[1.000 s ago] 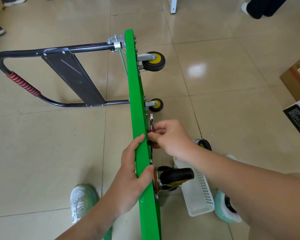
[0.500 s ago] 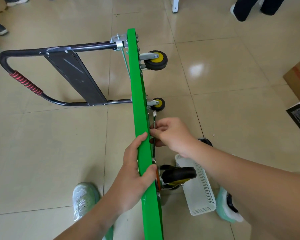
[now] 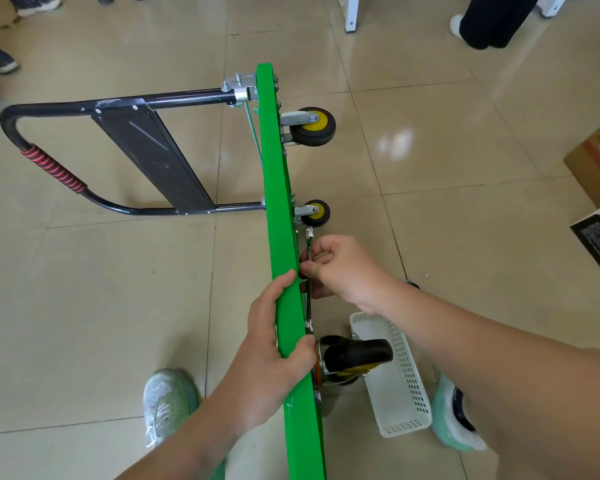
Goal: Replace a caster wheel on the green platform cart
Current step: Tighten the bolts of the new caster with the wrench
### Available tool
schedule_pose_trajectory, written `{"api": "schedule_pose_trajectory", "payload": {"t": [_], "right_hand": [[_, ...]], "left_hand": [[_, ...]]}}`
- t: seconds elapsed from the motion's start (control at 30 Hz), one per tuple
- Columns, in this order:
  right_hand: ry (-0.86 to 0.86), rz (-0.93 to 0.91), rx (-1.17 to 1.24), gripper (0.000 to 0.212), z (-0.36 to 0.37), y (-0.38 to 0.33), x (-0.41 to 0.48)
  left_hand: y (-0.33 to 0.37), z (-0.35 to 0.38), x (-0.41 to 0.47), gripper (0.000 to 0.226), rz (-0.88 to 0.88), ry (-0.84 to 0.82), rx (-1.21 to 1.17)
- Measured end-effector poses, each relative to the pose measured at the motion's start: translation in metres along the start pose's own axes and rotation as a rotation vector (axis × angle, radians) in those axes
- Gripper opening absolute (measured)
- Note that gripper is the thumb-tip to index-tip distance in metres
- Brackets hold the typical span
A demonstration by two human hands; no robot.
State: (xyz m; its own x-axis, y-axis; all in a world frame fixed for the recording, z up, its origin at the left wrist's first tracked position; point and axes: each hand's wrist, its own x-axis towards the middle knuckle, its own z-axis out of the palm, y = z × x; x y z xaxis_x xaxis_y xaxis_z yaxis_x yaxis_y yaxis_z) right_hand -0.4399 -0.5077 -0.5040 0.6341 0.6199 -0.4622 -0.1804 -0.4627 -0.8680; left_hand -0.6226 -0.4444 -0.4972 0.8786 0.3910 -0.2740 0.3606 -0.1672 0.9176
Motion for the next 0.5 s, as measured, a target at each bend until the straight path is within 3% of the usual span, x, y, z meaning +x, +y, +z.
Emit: {"api": "schedule_pose_trajectory", "payload": {"t": [0.5], "right_hand": [[-0.009, 0.048, 0.009, 0.011, -0.002, 0.0011, 0.0022]], "left_hand": [[0.0057, 0.002, -0.0019, 0.078, -0.023, 0.009, -0.011]]}}
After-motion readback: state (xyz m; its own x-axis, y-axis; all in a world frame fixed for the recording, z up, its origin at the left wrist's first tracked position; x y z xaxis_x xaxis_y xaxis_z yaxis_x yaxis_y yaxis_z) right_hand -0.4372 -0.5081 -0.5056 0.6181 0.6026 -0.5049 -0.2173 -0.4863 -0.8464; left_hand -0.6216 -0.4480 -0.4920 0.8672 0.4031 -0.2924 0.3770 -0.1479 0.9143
